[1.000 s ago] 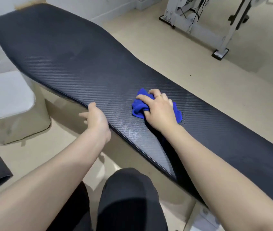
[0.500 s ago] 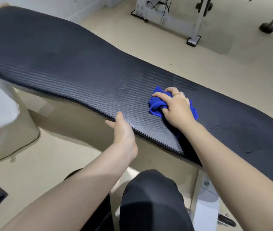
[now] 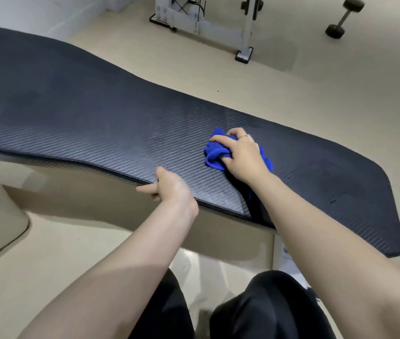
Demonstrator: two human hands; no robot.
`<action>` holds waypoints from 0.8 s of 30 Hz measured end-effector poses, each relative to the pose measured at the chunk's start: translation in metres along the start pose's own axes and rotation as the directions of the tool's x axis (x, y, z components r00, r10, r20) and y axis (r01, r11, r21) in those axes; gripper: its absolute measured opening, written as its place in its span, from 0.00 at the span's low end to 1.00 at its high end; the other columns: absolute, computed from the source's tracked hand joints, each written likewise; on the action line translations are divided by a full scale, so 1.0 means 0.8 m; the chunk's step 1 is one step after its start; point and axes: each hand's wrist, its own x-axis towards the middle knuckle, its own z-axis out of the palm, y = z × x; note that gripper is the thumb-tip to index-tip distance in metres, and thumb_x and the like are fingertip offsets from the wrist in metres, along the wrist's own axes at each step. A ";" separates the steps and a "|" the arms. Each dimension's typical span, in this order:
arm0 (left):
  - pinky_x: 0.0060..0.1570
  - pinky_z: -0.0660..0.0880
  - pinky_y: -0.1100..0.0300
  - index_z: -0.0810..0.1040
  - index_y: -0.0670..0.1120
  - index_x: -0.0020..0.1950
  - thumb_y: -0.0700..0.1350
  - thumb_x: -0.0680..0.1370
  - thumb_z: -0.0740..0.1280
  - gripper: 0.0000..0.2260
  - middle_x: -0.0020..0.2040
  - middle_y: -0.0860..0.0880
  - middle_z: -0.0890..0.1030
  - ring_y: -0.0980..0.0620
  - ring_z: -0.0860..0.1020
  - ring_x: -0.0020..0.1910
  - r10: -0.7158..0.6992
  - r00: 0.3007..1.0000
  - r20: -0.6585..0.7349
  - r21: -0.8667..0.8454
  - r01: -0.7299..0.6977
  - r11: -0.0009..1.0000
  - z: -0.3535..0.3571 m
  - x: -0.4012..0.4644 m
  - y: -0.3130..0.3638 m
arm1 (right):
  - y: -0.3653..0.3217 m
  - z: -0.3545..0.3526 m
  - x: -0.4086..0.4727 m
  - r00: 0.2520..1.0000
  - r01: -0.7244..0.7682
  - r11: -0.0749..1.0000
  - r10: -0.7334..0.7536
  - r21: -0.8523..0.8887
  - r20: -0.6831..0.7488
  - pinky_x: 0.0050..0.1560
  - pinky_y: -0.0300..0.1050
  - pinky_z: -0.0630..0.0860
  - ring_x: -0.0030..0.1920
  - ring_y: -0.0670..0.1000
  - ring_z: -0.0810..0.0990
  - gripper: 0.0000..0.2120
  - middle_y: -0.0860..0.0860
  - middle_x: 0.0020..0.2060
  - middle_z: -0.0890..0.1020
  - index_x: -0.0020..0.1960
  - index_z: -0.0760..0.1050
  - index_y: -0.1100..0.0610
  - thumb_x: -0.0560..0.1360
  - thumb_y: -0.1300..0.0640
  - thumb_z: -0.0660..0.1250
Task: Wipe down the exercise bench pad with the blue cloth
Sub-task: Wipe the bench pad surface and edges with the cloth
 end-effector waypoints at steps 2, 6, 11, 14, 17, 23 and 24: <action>0.74 0.46 0.51 0.38 0.52 0.77 0.51 0.82 0.50 0.28 0.79 0.46 0.43 0.47 0.49 0.78 0.026 0.998 -0.050 0.022 -0.025 0.999 0.006 -0.003 -0.002 | -0.003 -0.004 -0.016 0.997 0.070 0.997 -0.071 0.026 0.027 0.59 0.51 0.62 0.59 0.59 0.70 0.21 0.54 0.61 0.70 0.61 0.75 0.45 0.70 0.59 0.64; 0.72 0.49 0.52 0.42 0.50 0.78 0.51 0.82 0.49 0.27 0.79 0.44 0.48 0.46 0.55 0.76 0.072 0.988 -0.139 0.098 -0.059 0.993 0.015 -0.006 -0.008 | 0.003 -0.011 -0.066 0.908 0.326 0.936 -0.349 0.133 0.232 0.55 0.51 0.66 0.52 0.56 0.72 0.23 0.53 0.57 0.73 0.57 0.77 0.47 0.63 0.57 0.61; 0.73 0.47 0.53 0.40 0.51 0.78 0.50 0.82 0.50 0.27 0.79 0.43 0.44 0.47 0.51 0.77 0.115 0.982 -0.151 0.033 -0.111 0.993 0.017 -0.004 -0.011 | 0.032 -0.006 0.025 0.940 0.330 0.944 -0.329 0.005 0.087 0.59 0.54 0.66 0.57 0.59 0.69 0.21 0.54 0.61 0.72 0.62 0.74 0.46 0.70 0.56 0.65; 0.73 0.49 0.53 0.40 0.50 0.78 0.50 0.82 0.51 0.28 0.79 0.45 0.44 0.45 0.52 0.77 0.167 0.966 -0.196 0.015 -0.167 0.986 0.023 -0.003 -0.015 | 0.028 0.001 0.066 0.982 0.188 0.982 -0.188 -0.016 0.002 0.60 0.51 0.63 0.61 0.60 0.67 0.20 0.55 0.63 0.70 0.63 0.73 0.46 0.72 0.57 0.64; 0.70 0.56 0.51 0.42 0.47 0.78 0.48 0.80 0.56 0.31 0.79 0.46 0.48 0.39 0.57 0.74 0.260 0.924 -0.281 0.111 -0.238 0.965 0.030 0.003 -0.022 | 0.019 -0.002 0.048 0.953 0.299 0.954 -0.299 0.015 0.046 0.55 0.50 0.63 0.57 0.60 0.69 0.20 0.56 0.61 0.71 0.61 0.74 0.47 0.70 0.57 0.64; 0.69 0.59 0.51 0.40 0.43 0.77 0.49 0.78 0.60 0.36 0.79 0.46 0.47 0.40 0.57 0.74 0.518 0.810 -0.273 0.414 -0.388 0.824 0.038 0.008 -0.048 | 0.058 -0.018 0.046 0.807 0.549 0.832 -0.554 0.087 0.203 0.53 0.53 0.66 0.52 0.59 0.72 0.21 0.55 0.58 0.73 0.59 0.75 0.46 0.67 0.55 0.61; 0.69 0.59 0.51 0.40 0.43 0.77 0.49 0.78 0.60 0.37 0.79 0.47 0.46 0.40 0.57 0.74 0.539 0.797 -0.273 0.438 -0.395 0.807 0.038 0.010 -0.050 | 0.063 -0.015 0.069 0.851 0.503 0.863 -0.505 0.051 0.144 0.54 0.53 0.66 0.53 0.60 0.71 0.20 0.55 0.59 0.73 0.60 0.75 0.46 0.68 0.56 0.62</action>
